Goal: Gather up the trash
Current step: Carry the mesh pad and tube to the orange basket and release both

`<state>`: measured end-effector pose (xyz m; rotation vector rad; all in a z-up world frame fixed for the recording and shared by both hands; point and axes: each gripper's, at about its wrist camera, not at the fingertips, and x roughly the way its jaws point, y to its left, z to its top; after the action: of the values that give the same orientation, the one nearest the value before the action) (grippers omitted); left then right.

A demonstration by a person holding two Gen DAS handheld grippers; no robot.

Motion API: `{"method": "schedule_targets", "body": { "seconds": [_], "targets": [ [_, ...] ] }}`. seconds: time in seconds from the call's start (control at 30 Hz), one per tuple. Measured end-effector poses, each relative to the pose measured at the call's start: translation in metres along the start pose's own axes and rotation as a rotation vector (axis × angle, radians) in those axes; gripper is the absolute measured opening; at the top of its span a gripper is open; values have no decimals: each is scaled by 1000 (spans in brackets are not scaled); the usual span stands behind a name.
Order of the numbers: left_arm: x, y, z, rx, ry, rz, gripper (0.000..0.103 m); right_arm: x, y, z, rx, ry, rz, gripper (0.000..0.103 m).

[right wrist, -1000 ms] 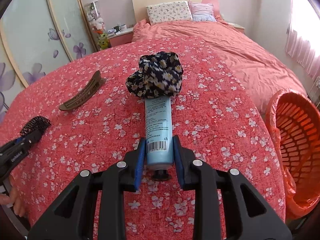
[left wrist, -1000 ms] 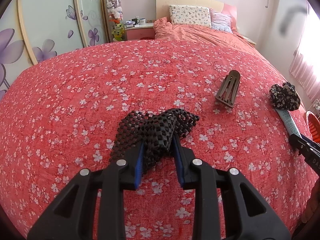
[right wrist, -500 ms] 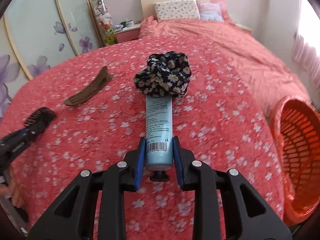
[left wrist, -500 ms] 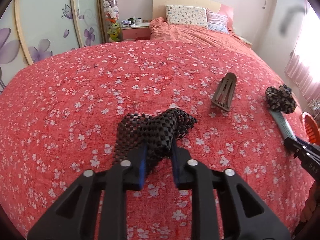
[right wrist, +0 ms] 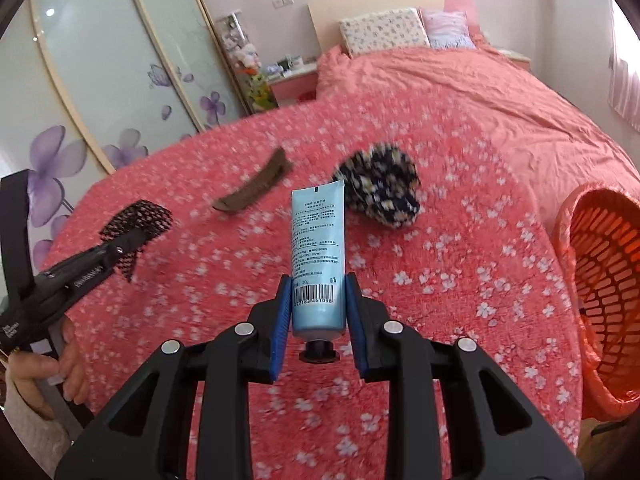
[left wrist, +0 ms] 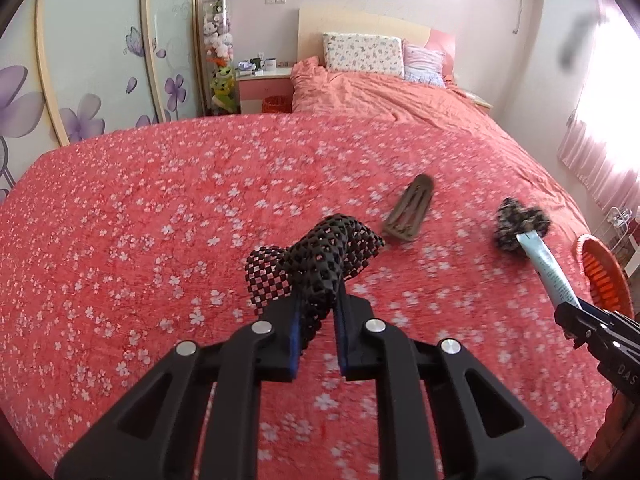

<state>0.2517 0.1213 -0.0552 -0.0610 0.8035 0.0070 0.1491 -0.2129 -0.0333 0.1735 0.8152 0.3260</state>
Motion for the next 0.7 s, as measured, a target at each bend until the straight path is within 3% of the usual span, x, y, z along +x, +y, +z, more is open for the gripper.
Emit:
{"method": "schedule_targets", "body": {
  "seconds": [0.33,0.7],
  "targets": [
    [-43,-58,13,44,-54,-97,14,-70,-22,12,6,-180,-94,27],
    [-76,-175,12,174,-87,-295,14,-118,-99,3,132,-282,-265,27]
  ]
}}
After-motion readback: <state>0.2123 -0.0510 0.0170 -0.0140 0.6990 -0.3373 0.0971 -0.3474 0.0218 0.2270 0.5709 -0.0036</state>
